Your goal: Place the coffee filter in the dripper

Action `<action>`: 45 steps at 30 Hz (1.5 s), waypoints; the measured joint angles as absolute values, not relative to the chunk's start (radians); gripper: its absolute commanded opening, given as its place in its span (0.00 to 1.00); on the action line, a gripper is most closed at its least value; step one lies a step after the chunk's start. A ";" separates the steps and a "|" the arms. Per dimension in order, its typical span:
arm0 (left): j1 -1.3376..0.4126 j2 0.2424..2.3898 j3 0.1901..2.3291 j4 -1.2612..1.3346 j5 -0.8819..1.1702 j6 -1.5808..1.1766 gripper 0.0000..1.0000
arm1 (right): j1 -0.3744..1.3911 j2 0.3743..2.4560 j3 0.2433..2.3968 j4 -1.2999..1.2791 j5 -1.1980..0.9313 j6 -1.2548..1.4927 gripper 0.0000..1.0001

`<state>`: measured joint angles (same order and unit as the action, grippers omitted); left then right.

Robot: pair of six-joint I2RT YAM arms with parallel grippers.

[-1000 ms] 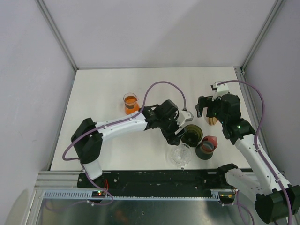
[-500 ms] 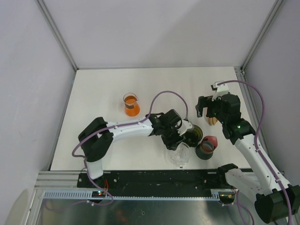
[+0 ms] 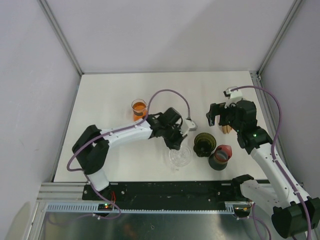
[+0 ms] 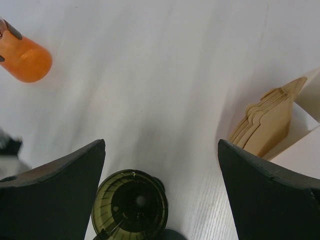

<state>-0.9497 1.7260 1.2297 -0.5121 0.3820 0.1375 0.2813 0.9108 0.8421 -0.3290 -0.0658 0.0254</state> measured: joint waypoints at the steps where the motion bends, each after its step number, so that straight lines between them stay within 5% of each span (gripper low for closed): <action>1: -0.921 1.716 1.224 -0.521 0.390 0.141 0.00 | 0.281 0.911 0.842 -0.327 -0.069 0.025 0.99; 21: -0.250 1.547 1.499 -0.588 0.354 0.032 0.00 | 0.282 0.929 0.842 -0.307 -0.112 0.026 0.99; 45: -0.114 1.618 1.512 -0.641 0.463 -0.010 0.00 | 0.287 0.942 0.842 -0.308 -0.109 0.026 0.99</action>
<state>-0.1143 1.6184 1.5124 -0.6411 0.4629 -0.0097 0.2871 0.9424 0.8425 -0.3084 -0.1089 0.0257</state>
